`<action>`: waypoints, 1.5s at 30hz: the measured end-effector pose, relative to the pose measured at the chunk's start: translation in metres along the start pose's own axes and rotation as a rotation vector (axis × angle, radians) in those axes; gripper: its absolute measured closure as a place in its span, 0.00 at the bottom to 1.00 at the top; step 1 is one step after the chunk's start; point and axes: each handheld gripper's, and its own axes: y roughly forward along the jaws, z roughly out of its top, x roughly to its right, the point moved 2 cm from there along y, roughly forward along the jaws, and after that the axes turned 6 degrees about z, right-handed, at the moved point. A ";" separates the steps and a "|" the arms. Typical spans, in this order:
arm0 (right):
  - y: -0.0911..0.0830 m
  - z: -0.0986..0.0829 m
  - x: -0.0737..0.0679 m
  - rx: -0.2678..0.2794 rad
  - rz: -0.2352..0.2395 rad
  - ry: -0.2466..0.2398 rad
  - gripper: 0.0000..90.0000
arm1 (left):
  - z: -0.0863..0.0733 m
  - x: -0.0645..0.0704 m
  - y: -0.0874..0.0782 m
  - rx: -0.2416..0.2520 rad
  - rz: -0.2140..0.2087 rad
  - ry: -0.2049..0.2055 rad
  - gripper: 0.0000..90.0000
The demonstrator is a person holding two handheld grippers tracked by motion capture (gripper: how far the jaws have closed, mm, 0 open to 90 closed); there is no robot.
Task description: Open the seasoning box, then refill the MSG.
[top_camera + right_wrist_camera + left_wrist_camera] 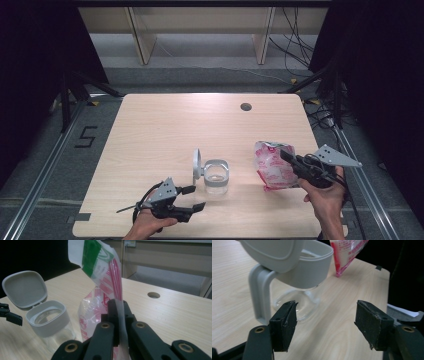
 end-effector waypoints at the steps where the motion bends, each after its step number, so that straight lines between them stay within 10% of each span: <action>1: -0.001 0.001 -0.002 0.001 0.001 0.023 1.00 | 0.000 0.000 0.000 -0.004 -0.002 0.014 0.37; 6: -0.005 0.006 -0.009 -0.001 0.001 0.072 1.00 | 0.000 0.002 0.000 -0.013 0.015 0.018 0.37; 14: -0.004 0.014 -0.012 0.035 0.004 -0.012 1.00 | -0.001 0.006 0.003 -0.009 -0.005 0.040 0.36; 18: -0.004 0.016 -0.021 0.030 0.031 0.055 1.00 | -0.001 0.009 0.006 -0.010 -0.014 0.044 0.36; 24: -0.002 0.021 -0.025 0.052 0.031 0.000 1.00 | -0.001 0.017 0.015 -0.018 -0.021 0.032 0.37; 45: 0.003 0.035 -0.052 0.049 0.076 -0.020 1.00 | 0.020 0.072 0.098 0.028 0.066 0.117 0.37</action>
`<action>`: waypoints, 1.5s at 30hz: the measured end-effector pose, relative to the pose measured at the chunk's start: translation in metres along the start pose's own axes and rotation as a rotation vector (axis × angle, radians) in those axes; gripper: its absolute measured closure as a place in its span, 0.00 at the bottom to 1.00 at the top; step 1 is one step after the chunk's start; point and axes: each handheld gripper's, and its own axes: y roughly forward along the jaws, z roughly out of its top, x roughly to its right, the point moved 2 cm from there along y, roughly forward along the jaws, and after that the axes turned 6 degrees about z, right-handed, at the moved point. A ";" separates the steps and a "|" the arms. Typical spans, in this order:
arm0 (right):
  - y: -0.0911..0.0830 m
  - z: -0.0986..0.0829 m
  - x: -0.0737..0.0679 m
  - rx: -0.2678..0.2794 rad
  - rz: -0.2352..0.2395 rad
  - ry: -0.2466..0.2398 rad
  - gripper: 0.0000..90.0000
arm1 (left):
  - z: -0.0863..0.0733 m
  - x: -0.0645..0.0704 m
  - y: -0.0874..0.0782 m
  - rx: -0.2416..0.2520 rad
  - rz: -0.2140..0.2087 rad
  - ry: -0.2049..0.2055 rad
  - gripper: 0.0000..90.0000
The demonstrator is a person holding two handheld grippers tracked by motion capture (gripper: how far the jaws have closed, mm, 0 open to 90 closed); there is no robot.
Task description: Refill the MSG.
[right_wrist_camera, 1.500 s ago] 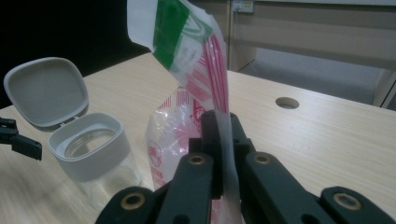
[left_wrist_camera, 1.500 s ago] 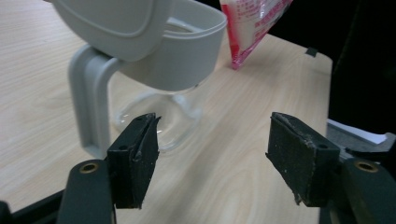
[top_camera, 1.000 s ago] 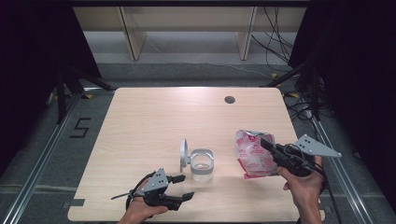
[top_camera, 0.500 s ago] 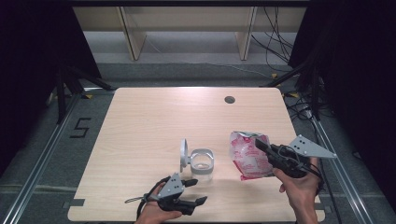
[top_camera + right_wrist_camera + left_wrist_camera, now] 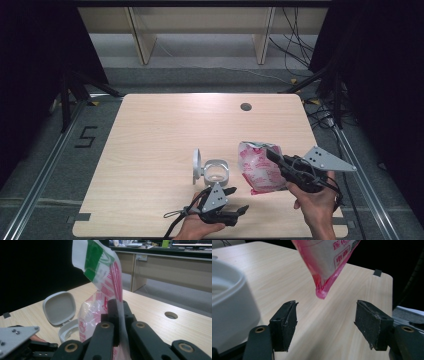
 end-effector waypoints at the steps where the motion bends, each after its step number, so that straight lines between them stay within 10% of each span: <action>1: 0.000 0.000 -0.003 -0.005 0.002 0.026 1.00 | 0.001 0.001 0.003 -0.003 0.018 0.005 0.37; 17: 0.011 0.003 -0.014 -0.011 0.027 -0.002 1.00 | 0.011 0.012 0.034 -0.024 0.071 -0.002 0.54; 25: 0.011 0.011 -0.014 -0.001 0.031 -0.013 1.00 | 0.010 0.016 0.034 0.060 0.084 -0.080 0.76; 31: 0.021 0.015 -0.014 -0.012 0.029 0.005 1.00 | 0.008 0.022 0.035 0.085 0.092 -0.183 0.78; 45: 0.051 0.020 -0.015 -0.061 0.054 0.005 1.00 | 0.006 0.028 0.043 0.127 0.101 -0.280 0.81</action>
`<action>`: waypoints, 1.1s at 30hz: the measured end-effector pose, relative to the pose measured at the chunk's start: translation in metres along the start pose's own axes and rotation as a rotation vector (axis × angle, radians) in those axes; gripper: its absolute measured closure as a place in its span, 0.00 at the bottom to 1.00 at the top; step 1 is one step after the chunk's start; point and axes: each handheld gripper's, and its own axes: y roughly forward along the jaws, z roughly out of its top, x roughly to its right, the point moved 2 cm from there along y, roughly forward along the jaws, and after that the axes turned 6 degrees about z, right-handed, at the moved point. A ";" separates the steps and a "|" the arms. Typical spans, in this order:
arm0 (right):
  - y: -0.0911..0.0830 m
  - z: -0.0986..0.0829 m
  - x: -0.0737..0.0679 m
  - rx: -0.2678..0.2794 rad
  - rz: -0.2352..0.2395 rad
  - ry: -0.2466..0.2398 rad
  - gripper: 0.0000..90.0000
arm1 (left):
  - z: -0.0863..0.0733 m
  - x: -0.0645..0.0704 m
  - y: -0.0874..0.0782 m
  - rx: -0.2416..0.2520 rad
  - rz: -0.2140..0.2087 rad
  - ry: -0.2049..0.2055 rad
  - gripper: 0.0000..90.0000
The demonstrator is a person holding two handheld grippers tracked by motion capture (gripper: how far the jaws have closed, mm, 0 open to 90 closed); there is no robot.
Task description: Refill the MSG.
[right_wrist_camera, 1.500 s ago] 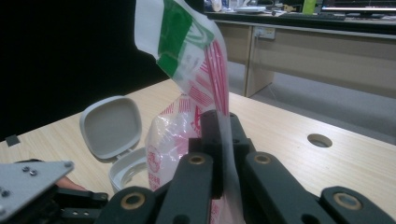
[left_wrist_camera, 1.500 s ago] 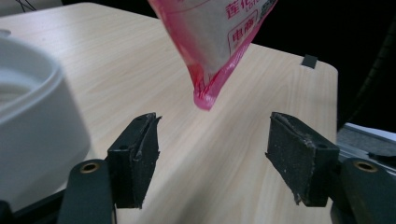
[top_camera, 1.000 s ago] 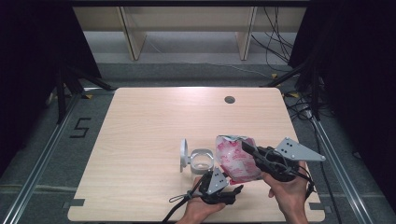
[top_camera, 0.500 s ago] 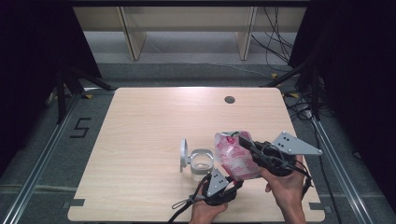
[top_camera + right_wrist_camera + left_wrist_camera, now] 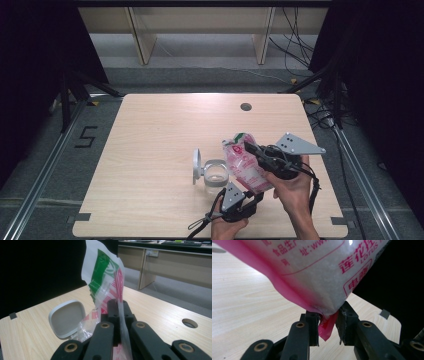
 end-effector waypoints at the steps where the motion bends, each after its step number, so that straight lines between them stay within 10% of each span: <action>1: 0.003 0.000 -0.001 -0.009 0.004 0.004 1.00 | 0.000 0.000 -0.001 -0.010 0.013 0.003 0.81; 33: 0.042 0.003 -0.008 -0.080 0.000 -0.047 1.00 | 0.004 0.004 0.008 0.042 -0.025 0.019 0.83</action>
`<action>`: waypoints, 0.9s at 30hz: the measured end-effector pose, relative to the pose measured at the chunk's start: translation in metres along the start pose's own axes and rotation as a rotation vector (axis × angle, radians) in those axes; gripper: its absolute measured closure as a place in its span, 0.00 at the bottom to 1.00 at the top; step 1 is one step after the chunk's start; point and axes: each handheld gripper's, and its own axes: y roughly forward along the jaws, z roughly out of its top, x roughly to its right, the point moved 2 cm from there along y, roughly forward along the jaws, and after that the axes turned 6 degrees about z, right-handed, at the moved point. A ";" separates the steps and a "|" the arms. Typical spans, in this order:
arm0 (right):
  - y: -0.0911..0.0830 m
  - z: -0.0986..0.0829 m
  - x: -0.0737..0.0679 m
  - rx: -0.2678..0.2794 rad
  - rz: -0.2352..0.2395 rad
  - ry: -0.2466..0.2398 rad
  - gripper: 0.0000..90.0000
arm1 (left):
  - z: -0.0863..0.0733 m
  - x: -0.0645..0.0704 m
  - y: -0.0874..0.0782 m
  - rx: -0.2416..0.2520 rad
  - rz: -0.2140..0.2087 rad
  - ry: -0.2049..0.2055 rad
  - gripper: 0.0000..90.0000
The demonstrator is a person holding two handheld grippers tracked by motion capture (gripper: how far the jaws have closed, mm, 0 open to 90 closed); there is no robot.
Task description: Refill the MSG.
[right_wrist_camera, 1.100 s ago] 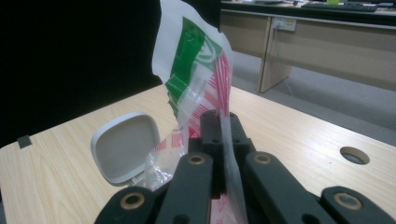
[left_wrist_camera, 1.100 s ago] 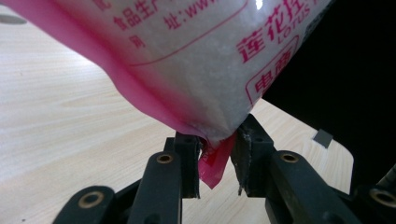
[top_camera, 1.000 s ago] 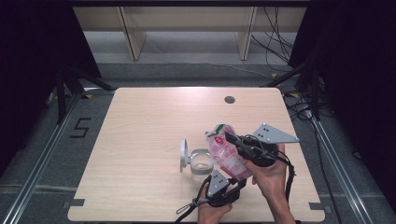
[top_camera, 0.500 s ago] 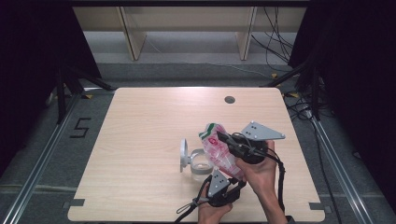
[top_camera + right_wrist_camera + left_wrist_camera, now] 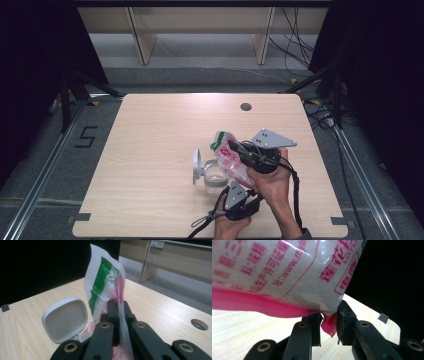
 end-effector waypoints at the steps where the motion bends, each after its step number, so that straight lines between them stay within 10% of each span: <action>1: 0.000 0.000 -0.001 -0.008 -0.002 0.018 1.00 | 0.000 0.000 0.000 0.001 0.000 0.000 0.83; 27: 0.014 0.004 -0.006 -0.016 0.004 -0.013 1.00 | 0.006 0.000 0.000 0.020 -0.009 -0.015 0.85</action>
